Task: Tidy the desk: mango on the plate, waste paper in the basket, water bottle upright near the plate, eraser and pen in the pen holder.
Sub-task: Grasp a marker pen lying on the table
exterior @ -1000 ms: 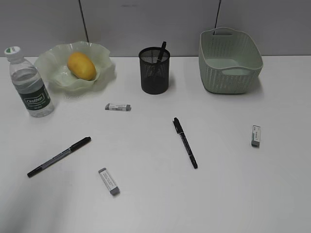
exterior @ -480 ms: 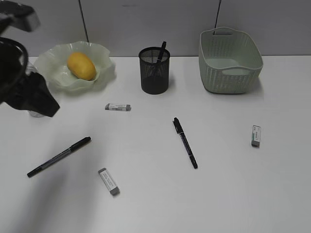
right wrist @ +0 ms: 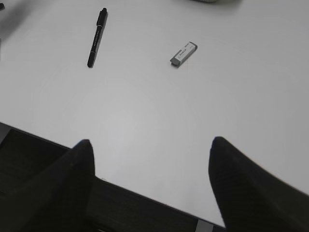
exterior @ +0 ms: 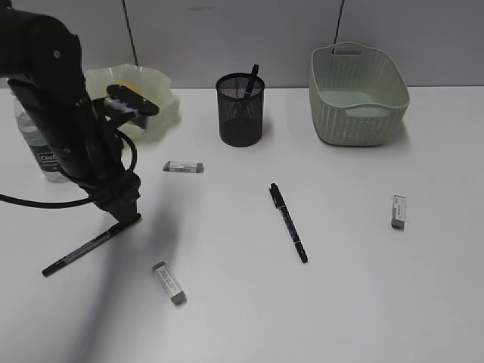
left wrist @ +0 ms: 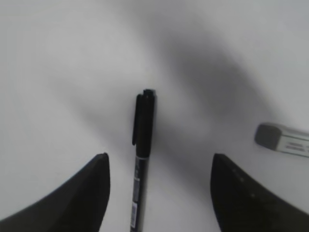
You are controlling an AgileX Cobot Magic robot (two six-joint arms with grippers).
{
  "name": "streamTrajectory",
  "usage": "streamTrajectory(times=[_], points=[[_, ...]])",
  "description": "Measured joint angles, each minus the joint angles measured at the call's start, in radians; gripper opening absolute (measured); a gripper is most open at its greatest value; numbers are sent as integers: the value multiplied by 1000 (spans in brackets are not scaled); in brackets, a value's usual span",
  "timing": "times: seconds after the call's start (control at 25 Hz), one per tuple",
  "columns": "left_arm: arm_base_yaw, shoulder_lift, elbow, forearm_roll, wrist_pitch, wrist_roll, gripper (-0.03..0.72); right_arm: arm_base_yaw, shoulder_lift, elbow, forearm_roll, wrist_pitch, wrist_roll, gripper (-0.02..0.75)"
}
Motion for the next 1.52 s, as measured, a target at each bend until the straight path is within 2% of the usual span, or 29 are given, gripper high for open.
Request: streamTrajectory(times=[0.44,0.72,1.16,1.4,1.52], points=[[0,176,-73,47,-19,-4,436,0,0,0,0,-1,1,570],[0,191,-73,48,-15,-4,290,0,0,0,0,-1,2,566],[0,209,-87,58,12,-4,257,0,0,0,0,-1,2,566],[0,211,-91,62,22,-4,151,0,0,0,0,-1,2,565],[0,209,-96,62,37,-6,144,0,0,0,0,-1,2,565]])
